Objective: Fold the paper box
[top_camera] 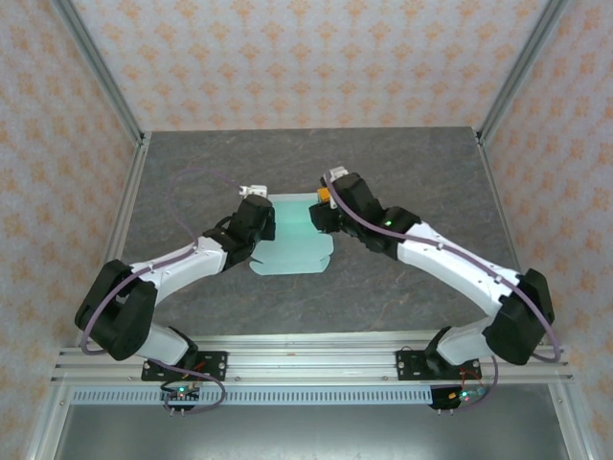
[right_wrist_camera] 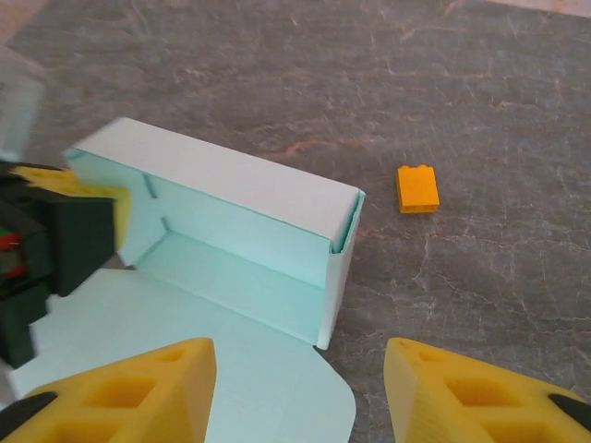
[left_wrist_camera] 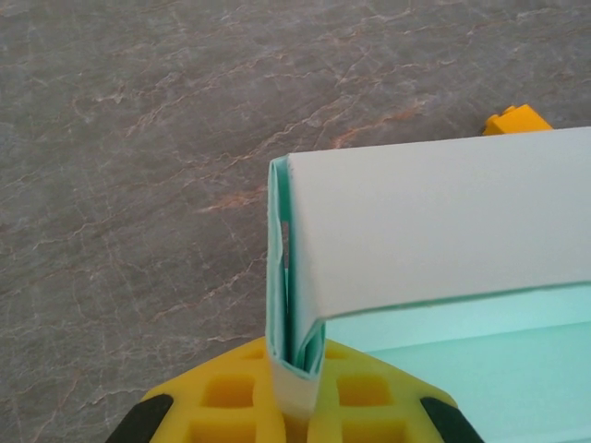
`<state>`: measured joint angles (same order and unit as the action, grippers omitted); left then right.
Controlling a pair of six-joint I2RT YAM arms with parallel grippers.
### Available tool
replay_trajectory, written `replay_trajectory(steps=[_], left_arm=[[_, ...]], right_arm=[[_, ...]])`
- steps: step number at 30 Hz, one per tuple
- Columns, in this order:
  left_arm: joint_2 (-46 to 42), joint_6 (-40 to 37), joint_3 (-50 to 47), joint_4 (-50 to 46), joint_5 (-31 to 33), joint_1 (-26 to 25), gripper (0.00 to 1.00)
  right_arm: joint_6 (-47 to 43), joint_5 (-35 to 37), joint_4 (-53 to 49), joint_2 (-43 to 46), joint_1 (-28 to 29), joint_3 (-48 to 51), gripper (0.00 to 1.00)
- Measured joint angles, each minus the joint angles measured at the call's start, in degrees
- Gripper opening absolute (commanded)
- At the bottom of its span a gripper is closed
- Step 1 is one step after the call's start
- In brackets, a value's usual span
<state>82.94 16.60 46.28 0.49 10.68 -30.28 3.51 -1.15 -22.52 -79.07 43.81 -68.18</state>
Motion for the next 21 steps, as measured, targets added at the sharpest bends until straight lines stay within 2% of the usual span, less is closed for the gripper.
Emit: replay_trajectory(steps=[9, 14, 21], left_arm=[[0.5, -2.6, -2.8, 7.7, -4.9, -0.2, 0.1], [3.7, -3.0, -2.1, 9.5, -5.6, -0.9, 0.09], [7.1, -3.2, 2.2, 5.0, -5.5, -1.2, 0.08]], right_arm=[[-0.6, -6.8, -3.5, 0.3, -10.1, -1.9, 0.54], [-0.6, -8.0, -5.1, -1.3, -10.9, -2.2, 0.53], [-0.9, -7.6, -7.2, -3.0, -10.9, -2.3, 0.54]])
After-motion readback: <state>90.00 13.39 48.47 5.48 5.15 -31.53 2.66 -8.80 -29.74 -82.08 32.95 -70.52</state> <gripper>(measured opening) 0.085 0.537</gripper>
